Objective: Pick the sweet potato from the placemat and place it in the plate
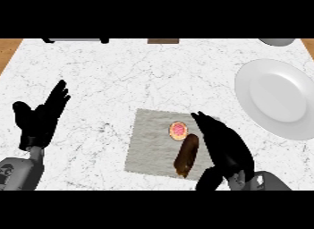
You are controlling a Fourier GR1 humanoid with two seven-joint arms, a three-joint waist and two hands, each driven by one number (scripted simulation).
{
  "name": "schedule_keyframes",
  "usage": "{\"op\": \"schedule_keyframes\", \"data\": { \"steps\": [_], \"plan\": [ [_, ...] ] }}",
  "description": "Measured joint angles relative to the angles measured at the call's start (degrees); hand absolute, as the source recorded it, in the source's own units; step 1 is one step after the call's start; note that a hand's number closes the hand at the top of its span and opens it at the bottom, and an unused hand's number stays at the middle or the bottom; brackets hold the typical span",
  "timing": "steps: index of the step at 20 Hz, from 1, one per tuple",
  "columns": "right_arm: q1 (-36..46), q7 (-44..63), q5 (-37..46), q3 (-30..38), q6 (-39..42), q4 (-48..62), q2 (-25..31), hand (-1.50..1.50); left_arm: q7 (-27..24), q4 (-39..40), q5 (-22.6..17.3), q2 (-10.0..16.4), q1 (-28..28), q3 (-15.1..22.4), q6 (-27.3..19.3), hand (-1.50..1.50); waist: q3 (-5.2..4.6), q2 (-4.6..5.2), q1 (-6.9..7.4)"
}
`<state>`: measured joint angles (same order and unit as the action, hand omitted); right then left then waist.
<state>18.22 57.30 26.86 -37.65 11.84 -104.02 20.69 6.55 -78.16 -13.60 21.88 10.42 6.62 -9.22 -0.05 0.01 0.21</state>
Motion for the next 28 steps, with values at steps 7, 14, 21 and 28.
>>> {"op": "schedule_keyframes", "data": {
  "steps": [7,14,21,28],
  "plan": [
    [1.6,0.9,1.8,-2.1,3.9,6.2,-1.7,-1.5,-0.4,0.3,1.2,-1.4,0.0,-0.2,0.1,0.0,0.0,0.0,0.0],
    [3.6,1.2,0.6,-1.7,8.1,12.4,-4.5,-1.5,0.6,-1.3,1.7,-1.4,-0.9,-1.0,0.7,0.0,0.01,-0.04,0.11],
    [6.0,0.0,3.2,-0.4,10.0,21.1,-9.3,-1.5,0.8,-2.2,2.8,-2.3,-1.7,-1.6,1.4,0.0,0.03,-0.01,0.13],
    [6.1,-1.8,7.2,0.8,11.6,25.8,-11.4,-1.5,2.1,-2.5,4.2,-3.2,-0.9,-2.4,1.9,0.0,0.02,-0.08,-0.01]
  ]
}}
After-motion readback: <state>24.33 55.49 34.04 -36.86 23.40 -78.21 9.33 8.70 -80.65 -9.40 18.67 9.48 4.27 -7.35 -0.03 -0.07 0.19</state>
